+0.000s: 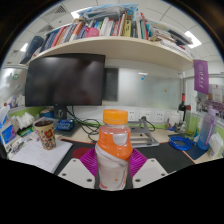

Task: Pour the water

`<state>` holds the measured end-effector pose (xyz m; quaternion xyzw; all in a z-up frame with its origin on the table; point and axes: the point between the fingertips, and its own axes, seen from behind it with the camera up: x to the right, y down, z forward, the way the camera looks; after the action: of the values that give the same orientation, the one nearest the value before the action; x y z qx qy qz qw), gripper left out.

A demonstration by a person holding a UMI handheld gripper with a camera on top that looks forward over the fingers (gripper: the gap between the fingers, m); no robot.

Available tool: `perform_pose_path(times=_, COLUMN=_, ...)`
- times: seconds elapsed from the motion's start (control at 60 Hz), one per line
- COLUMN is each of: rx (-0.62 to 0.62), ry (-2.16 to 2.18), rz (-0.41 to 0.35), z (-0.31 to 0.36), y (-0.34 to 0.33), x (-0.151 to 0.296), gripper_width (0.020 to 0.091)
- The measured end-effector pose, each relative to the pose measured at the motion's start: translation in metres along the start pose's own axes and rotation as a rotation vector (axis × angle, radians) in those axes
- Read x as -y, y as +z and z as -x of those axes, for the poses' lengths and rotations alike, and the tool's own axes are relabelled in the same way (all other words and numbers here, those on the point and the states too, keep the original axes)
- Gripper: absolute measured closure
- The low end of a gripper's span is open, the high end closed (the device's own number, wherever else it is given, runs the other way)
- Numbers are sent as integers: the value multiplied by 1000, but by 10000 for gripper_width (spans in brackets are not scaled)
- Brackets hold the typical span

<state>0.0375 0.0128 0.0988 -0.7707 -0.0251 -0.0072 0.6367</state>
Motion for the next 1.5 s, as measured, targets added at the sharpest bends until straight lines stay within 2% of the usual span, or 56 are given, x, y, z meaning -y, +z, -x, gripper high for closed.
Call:
perform_pose_path(times=0.2, rx=-42, ry=-281, rz=18, z=9, y=9, x=30, gripper_width=730)
perform_pose_path(times=0.317, rx=4, ry=-585, rz=62, z=33, y=33, x=50, gripper_width=730)
perform_pose_path(times=0.5, rx=105, ry=-1001, rz=46, z=91, y=67, x=82, gripper_width=730)
perform_pose_path(times=0.667, rx=173, ry=-1330, rz=52, z=134, y=89, x=87, gripper_width=730)
perform_pose_path(times=0.85, rx=157, ry=-1605, rz=136, z=147, y=106, x=78, gripper_width=722)
perform_pose_path(times=0.983, rx=132, ry=-1789, rz=125, z=155, y=112, x=79, gripper_width=721)
perform_pose_path(times=1.283, rx=133, ry=-1945, rz=141, z=161, y=115, x=74, gripper_width=719)
perform_pose_path(times=1.417, rx=138, ry=-1870, rz=143, z=164, y=111, x=81, gripper_width=721)
perform_pose_path(times=1.5, rx=162, ry=-1678, rz=163, z=164, y=103, x=87, gripper_width=718)
